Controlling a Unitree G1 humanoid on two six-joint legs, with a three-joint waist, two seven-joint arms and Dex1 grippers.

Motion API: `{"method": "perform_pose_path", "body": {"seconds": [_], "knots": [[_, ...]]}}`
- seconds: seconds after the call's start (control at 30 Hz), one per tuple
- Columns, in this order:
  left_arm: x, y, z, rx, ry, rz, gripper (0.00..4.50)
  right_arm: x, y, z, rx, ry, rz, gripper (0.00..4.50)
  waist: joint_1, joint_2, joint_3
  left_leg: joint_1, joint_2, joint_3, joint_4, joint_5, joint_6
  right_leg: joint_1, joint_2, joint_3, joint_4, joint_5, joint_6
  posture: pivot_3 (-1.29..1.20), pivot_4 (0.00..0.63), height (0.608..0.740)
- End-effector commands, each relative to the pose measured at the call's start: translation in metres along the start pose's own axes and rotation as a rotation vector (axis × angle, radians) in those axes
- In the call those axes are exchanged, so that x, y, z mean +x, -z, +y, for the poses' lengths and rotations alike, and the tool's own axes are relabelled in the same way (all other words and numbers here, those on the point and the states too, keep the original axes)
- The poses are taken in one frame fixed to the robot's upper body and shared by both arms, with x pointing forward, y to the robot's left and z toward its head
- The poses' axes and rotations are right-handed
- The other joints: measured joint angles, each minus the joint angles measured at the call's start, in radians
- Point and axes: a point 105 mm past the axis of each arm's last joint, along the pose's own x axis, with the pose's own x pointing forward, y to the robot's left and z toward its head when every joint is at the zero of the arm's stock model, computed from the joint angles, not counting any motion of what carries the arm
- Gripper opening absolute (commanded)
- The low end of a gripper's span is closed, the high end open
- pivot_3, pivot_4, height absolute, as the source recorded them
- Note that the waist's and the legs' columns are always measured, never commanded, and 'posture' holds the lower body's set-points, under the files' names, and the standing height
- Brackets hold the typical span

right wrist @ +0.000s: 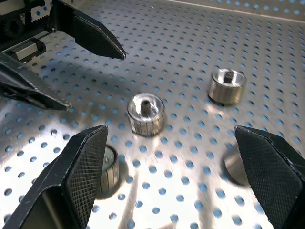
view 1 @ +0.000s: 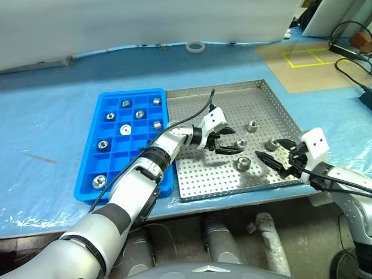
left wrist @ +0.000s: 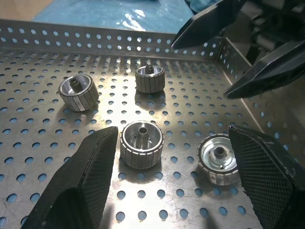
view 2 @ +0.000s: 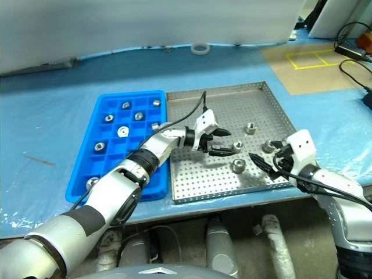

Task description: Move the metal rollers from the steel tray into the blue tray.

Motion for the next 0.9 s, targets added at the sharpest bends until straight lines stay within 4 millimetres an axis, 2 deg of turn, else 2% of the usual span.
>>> {"method": "perform_pose_path", "body": {"seconds": [0.03,0.3,0.57,0.7,0.83,0.9], "knots": [[0.007,-0.012,0.013,0.072,-0.119,0.004,3.9,-0.01,-0.018,0.003,-0.03,0.016,-0.06,4.5,-0.014,0.0,0.0,0.0,0.0,0.0,0.0,0.0,0.0,0.0,0.0,0.0,0.0,0.0,0.0,-0.74,0.15,0.74],[0.019,-0.014,0.014,0.048,-0.192,0.007,3.9,-0.016,-0.015,0.005,-0.019,0.043,-0.054,4.5,-0.089,0.0,0.0,-0.009,0.0,-0.002,0.011,-0.006,0.007,-0.001,-0.002,-0.003,-0.001,-0.002,0.006,-0.77,0.15,0.74],[0.023,0.01,0.011,0.063,-0.226,0.131,3.9,-0.02,-0.013,0.007,-0.011,0.059,-0.063,4.5,-0.146,0.0,0.0,-0.016,-0.005,-0.003,0.016,-0.009,0.01,-0.001,-0.01,-0.007,-0.007,-0.004,0.008,-0.79,0.15,0.74],[0.021,0.017,0.014,0.033,-0.26,0.142,2.97,-0.016,-0.017,0.007,-0.013,0.049,-0.081,4.5,-0.17,0.001,0.0,-0.02,-0.007,-0.006,0.017,-0.01,0.011,-0.001,-0.016,-0.016,-0.011,-0.004,0.009,-0.77,0.15,0.74],[0.018,0.003,0.02,-0.019,-0.282,0.066,1.7,-0.008,-0.02,0.011,-0.015,0.015,-0.095,4.5,-0.182,0.001,-0.001,-0.025,-0.007,-0.01,0.017,-0.011,0.013,0.001,-0.018,-0.023,-0.018,-0.003,0.009,-0.75,0.15,0.74],[0.014,-0.01,0.026,-0.101,-0.289,-0.028,1.71,-0.003,-0.023,0.013,-0.013,-0.005,-0.108,4.5,-0.185,0.002,-0.001,-0.025,-0.007,-0.01,0.017,-0.011,0.014,0.003,-0.019,-0.024,-0.018,-0.003,0.009,-0.71,0.15,0.74]]}}
